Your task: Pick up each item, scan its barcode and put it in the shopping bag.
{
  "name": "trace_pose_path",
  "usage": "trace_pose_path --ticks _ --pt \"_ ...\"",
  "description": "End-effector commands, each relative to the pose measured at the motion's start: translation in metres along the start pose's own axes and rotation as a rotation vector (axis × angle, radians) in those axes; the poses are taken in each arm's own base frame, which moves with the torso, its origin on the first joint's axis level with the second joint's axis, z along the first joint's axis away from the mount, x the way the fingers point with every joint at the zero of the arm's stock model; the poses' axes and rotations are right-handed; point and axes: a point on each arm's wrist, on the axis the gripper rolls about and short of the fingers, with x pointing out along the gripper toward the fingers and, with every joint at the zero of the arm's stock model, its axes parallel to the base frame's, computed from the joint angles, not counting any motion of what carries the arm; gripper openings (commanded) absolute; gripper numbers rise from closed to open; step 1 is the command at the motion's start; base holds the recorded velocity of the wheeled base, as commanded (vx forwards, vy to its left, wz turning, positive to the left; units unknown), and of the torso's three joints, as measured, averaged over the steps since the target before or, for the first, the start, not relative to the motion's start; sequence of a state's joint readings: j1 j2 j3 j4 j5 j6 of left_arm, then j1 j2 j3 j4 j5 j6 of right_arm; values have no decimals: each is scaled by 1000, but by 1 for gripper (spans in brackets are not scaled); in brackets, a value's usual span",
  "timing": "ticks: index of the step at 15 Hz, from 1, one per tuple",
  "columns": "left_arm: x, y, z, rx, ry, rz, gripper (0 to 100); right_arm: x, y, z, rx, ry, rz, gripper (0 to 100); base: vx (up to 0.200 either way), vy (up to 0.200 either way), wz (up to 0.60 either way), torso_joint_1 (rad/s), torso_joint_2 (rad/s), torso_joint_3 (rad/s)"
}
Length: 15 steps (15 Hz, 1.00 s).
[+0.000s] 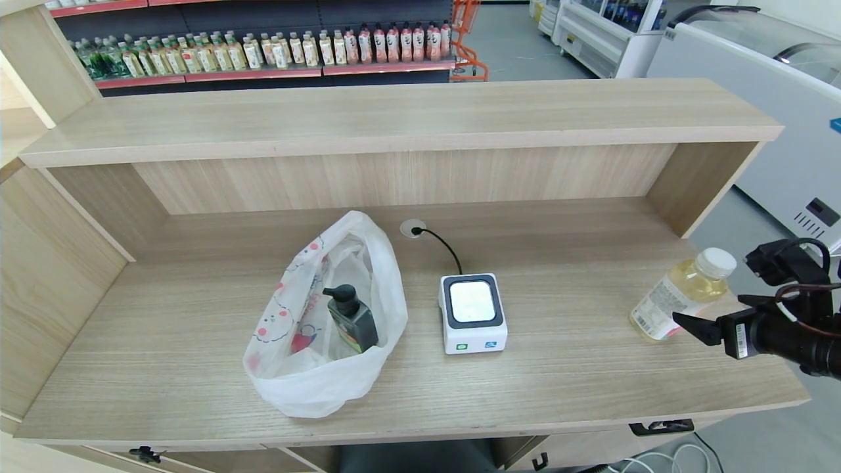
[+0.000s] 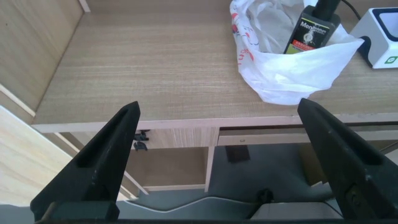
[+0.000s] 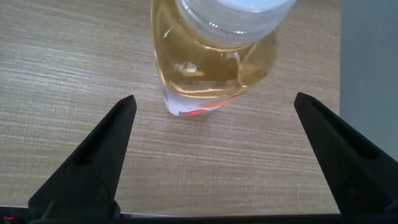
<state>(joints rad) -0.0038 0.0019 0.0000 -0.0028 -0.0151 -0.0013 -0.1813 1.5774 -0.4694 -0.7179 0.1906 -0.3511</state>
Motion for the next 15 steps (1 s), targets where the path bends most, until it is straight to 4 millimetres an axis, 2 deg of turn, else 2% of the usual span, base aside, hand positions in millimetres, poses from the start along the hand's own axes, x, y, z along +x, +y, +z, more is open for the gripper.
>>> trace_pose_path --ticks 1,5,9,13,14,15 --pt "0 0 0 0 -1 1 100 17 4 -9 -29 20 37 100 0 0 0 0 0 0" --pt "0 0 0 0 -1 1 100 44 12 -10 -62 -60 60 100 0 0 0 0 0 0" --pt "0 0 0 0 -1 1 100 65 28 -11 -70 -108 153 100 0 0 0 0 0 0" --pt "0 0 0 0 -1 1 100 77 29 -9 -74 -185 235 100 0 0 0 0 0 0" --pt "0 0 0 0 -1 2 100 78 29 -9 -63 -193 259 0 0 0 0 0 0 0" --pt "0 0 0 0 -1 -1 100 79 28 -7 -56 -199 266 0 0 0 0 0 0 0"
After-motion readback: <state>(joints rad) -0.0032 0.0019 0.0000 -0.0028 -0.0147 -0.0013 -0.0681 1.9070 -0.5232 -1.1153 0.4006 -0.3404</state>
